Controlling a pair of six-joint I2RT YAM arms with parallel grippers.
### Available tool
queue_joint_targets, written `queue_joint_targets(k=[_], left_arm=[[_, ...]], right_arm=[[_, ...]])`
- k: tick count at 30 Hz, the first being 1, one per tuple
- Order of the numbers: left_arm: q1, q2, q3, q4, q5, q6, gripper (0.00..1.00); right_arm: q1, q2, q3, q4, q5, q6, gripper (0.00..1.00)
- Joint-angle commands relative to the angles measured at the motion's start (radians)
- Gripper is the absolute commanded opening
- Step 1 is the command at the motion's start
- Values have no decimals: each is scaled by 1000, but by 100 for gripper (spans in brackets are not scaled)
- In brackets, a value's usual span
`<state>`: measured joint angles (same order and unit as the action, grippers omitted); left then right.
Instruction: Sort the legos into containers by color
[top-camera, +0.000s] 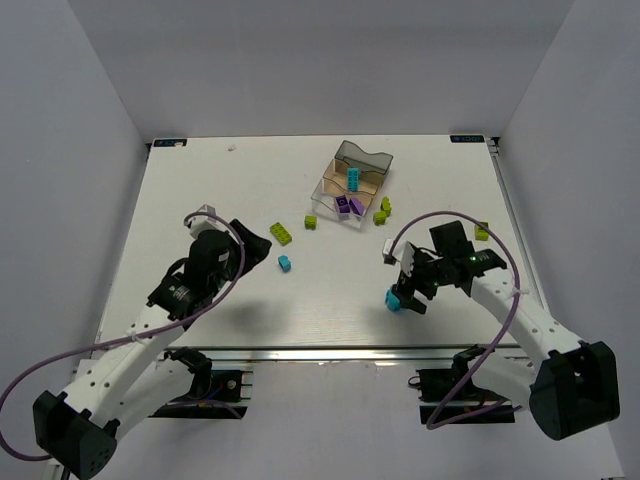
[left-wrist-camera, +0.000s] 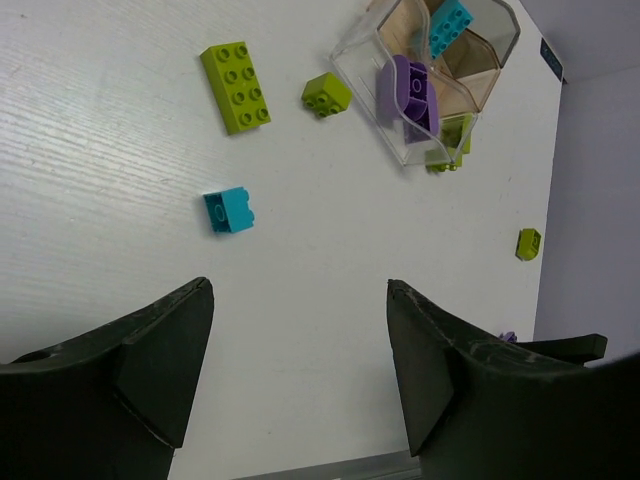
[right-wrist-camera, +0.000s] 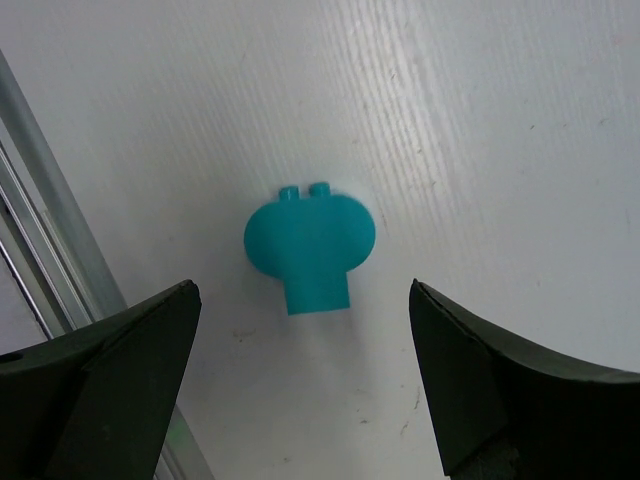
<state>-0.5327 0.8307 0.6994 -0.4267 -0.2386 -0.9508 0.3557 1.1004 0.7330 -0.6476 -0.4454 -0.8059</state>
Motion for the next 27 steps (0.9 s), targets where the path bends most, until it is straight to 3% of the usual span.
queue_joint_targets(k=[1, 14, 27], left_arm=[[0, -57, -40, -1, -1, -26, 80], [0, -116, -100, -12, 4, -32, 80], [0, -191, -176, -3, 16, -60, 80]], right_arm=[[5, -59, -46, -46, 56, -84, 89], [-46, -108, -181, 32, 71, -167, 89], [-54, 48, -162, 167, 48, -150, 89]])
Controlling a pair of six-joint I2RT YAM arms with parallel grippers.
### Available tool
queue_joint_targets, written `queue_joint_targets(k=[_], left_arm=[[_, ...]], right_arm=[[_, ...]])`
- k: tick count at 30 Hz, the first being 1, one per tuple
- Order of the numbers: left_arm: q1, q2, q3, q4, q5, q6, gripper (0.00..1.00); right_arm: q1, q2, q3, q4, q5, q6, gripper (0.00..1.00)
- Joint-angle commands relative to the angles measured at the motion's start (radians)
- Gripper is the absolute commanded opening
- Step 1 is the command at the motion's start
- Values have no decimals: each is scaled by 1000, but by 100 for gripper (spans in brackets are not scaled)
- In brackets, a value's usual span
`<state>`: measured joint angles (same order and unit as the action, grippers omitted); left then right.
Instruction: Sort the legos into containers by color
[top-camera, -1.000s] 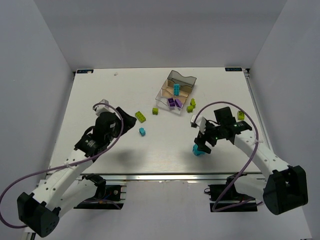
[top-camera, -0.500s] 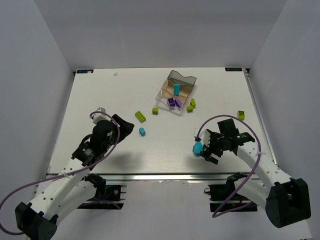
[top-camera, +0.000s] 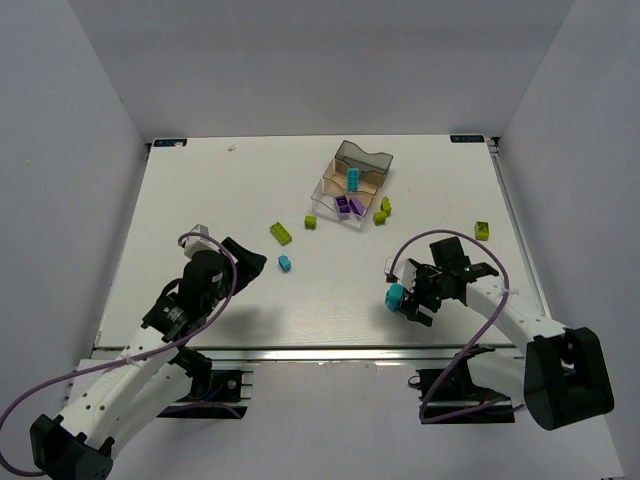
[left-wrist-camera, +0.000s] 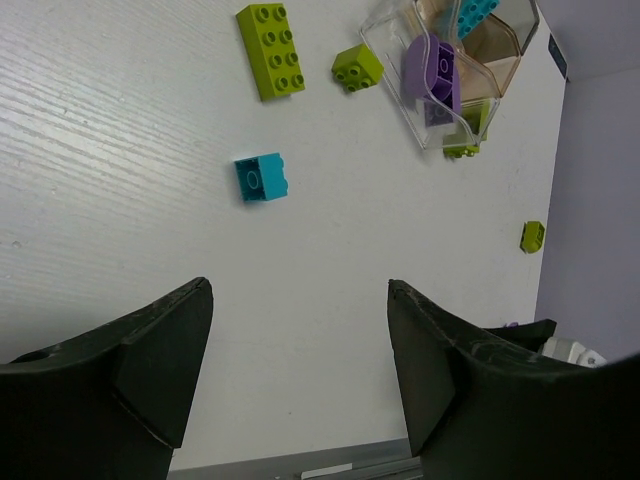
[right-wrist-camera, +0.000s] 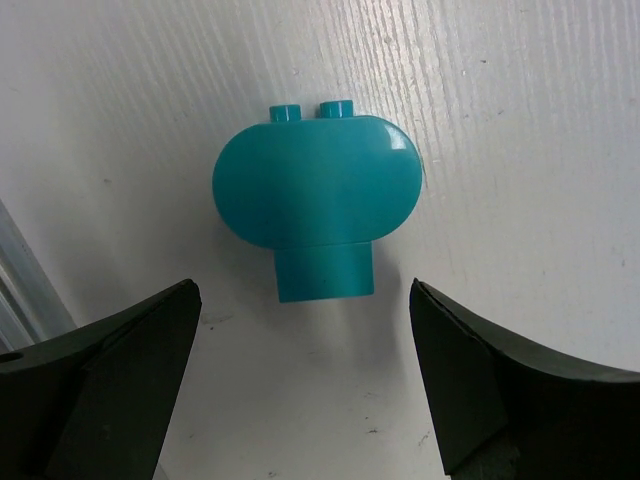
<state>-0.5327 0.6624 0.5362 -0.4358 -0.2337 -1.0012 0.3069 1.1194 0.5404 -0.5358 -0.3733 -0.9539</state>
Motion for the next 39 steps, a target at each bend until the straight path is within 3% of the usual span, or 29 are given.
queue_joint_targets(k=[1, 14, 17, 23, 27, 30, 34, 39], left_arm=[[0, -26, -15, 3, 13, -10, 80], [0, -43, -35, 42, 45, -13, 80], [0, -41, -33, 46, 50, -16, 80], [0, -27, -31, 84, 76, -20, 80], [0, 9, -50, 190, 195, -10, 80], [-1, 72, -73, 310, 328, -8, 79], [-1, 166, -90, 478, 466, -16, 79], [-30, 279, -55, 563, 559, -5, 79]], right_arm=[[-5, 37, 36, 57, -27, 0, 90], [-5, 109, 50, 122, -56, 3, 80], [-5, 117, 46, 135, -56, -5, 73], [-5, 122, 49, 122, -75, -6, 41], [-5, 82, 56, 91, -99, -19, 23], [-5, 50, 81, 71, -151, -8, 16], [1, 28, 137, 62, -229, 17, 12], [47, 26, 213, 82, -280, 58, 9]])
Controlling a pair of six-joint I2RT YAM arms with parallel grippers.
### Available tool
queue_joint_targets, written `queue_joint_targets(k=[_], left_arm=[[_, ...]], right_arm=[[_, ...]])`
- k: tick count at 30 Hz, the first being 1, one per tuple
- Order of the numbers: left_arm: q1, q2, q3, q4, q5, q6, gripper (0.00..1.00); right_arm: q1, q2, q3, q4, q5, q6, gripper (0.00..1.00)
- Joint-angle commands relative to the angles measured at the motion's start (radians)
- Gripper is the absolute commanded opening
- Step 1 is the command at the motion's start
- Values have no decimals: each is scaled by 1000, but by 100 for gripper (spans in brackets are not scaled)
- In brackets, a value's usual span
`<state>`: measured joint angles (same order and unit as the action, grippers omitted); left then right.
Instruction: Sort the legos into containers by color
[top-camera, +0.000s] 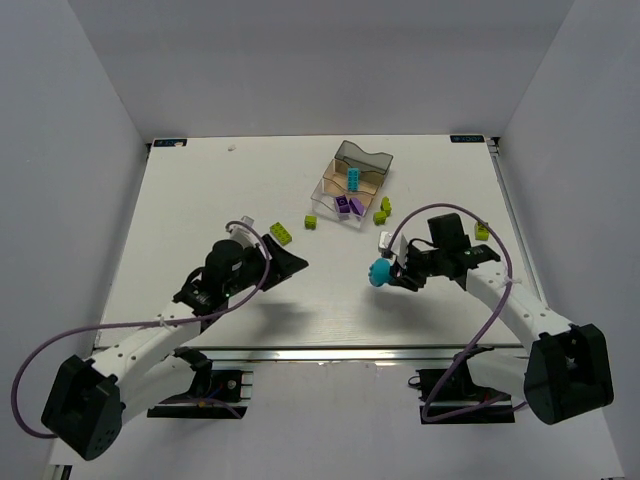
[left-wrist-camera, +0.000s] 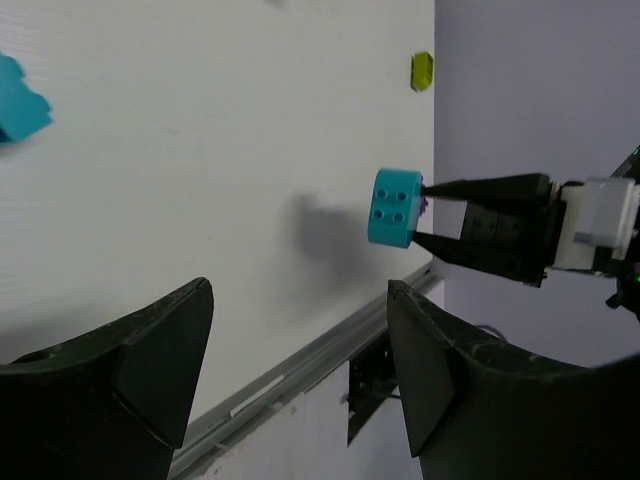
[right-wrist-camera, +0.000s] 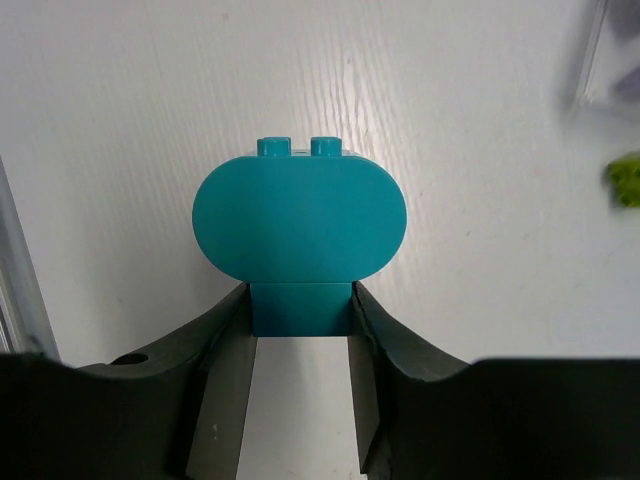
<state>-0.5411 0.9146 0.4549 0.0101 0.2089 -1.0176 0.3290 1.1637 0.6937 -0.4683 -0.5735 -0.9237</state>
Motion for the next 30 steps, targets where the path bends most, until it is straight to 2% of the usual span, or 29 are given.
queue_joint_targets(k=[1, 7, 10, 19, 30], left_arm=[[-31, 61, 45, 142, 125, 13, 79], [-86, 147, 70, 293, 181, -12, 80], [-118, 199, 94, 318, 188, -12, 80], [-164, 335, 191, 321, 227, 17, 80], [-181, 403, 246, 314, 257, 31, 79]], right_arm=[[36, -15, 81, 25, -80, 37, 9], [107, 10, 135, 57, -83, 46, 9], [140, 30, 161, 71, -85, 59, 8], [217, 67, 204, 123, -100, 106, 7], [255, 83, 224, 160, -101, 128, 7]])
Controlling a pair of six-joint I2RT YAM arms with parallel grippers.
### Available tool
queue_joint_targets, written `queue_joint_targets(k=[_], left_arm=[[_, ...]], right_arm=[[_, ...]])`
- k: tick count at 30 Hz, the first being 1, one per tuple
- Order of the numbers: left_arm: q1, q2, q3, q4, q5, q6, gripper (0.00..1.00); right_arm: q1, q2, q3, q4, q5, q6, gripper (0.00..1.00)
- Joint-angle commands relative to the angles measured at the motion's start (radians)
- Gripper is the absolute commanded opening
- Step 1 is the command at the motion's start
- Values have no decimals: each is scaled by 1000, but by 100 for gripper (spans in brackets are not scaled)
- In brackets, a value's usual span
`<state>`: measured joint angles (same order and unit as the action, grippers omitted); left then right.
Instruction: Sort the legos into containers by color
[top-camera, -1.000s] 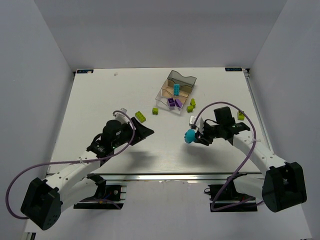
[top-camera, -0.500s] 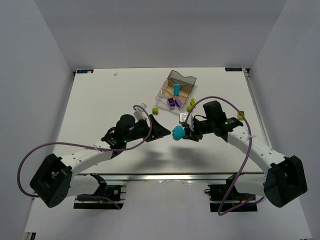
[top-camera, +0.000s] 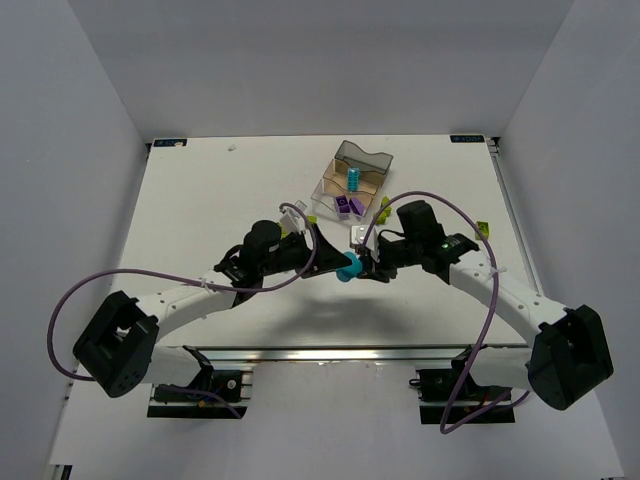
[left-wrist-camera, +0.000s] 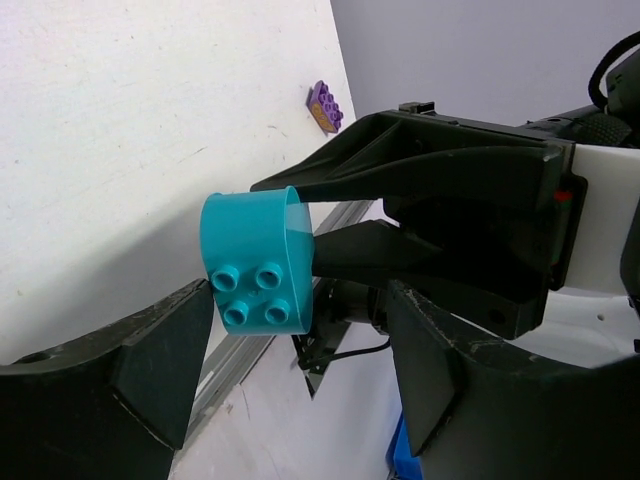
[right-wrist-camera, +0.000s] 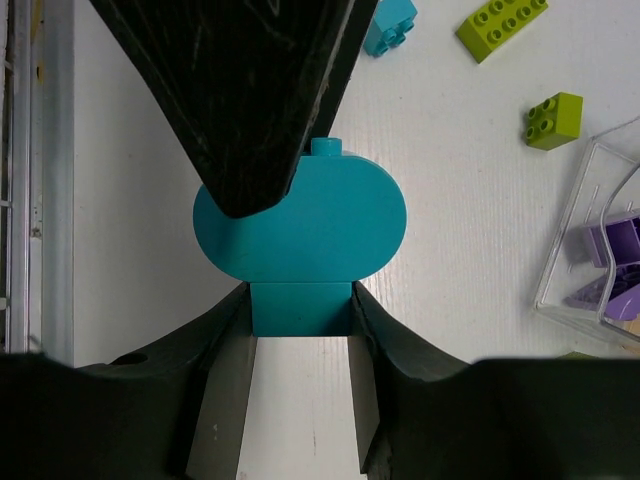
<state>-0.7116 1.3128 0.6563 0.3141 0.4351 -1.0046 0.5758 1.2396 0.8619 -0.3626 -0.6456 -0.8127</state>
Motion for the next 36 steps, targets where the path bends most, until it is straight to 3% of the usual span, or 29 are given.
queue_joint_targets(k=[1, 9, 13, 15, 16, 24, 36], left_arm=[[-11, 9, 46, 8, 31, 18, 79], [-12, 23, 57, -9, 30, 21, 72], [-11, 29, 59, -6, 33, 23, 64], [-12, 31, 59, -3, 36, 23, 53], [-12, 31, 60, -4, 36, 23, 42], [-12, 20, 51, -3, 25, 21, 4], [46, -96, -7, -27, -48, 9, 1]], right_arm=[[10, 8, 57, 56, -31, 17, 7], [12, 4, 63, 71, -31, 33, 6], [13, 1, 62, 74, -31, 38, 6], [15, -2, 58, 74, -29, 38, 6], [13, -3, 55, 76, -29, 38, 6], [13, -19, 35, 79, -22, 41, 2], [-2, -88, -41, 67, 17, 24, 0]])
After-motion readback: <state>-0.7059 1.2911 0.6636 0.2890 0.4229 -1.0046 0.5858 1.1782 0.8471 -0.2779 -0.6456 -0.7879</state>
